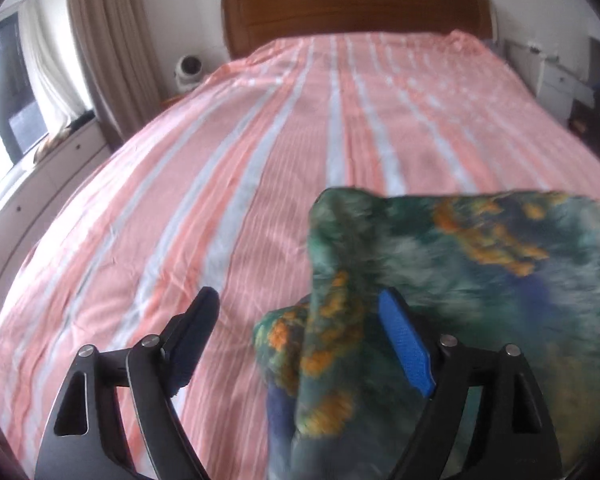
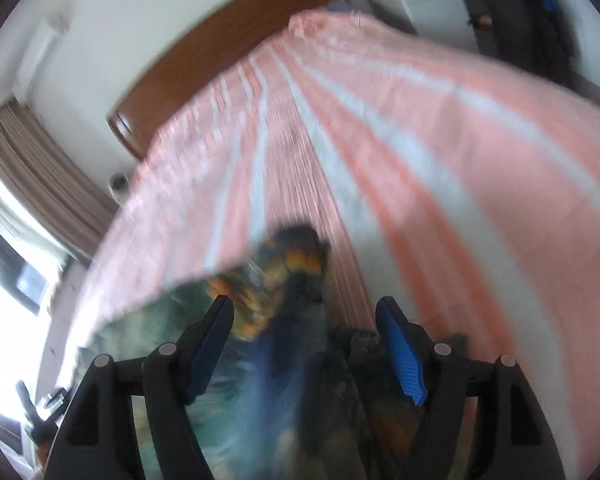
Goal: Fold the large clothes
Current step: 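Lay the hem onto the collar and open both grippers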
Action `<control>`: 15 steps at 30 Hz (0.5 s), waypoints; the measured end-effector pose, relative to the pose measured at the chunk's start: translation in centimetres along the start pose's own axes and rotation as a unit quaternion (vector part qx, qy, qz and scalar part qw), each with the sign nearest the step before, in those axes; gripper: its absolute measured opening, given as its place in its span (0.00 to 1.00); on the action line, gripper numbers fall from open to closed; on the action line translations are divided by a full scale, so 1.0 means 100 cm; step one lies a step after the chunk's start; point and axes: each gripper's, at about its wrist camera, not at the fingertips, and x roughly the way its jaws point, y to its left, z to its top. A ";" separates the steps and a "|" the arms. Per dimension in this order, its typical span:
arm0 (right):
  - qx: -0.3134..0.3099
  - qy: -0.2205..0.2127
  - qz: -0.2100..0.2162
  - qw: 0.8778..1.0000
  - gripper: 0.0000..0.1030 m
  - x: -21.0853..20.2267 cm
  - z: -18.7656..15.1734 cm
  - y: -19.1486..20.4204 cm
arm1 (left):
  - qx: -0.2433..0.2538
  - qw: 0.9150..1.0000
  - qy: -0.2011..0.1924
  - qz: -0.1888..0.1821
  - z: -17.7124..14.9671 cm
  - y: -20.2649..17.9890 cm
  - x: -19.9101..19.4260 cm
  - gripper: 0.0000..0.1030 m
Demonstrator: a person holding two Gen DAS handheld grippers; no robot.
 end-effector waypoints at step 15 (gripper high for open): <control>-0.093 0.027 0.141 0.985 0.75 -0.129 -0.169 0.056 | 0.179 0.980 0.035 -0.081 -0.037 -0.216 -0.038 0.94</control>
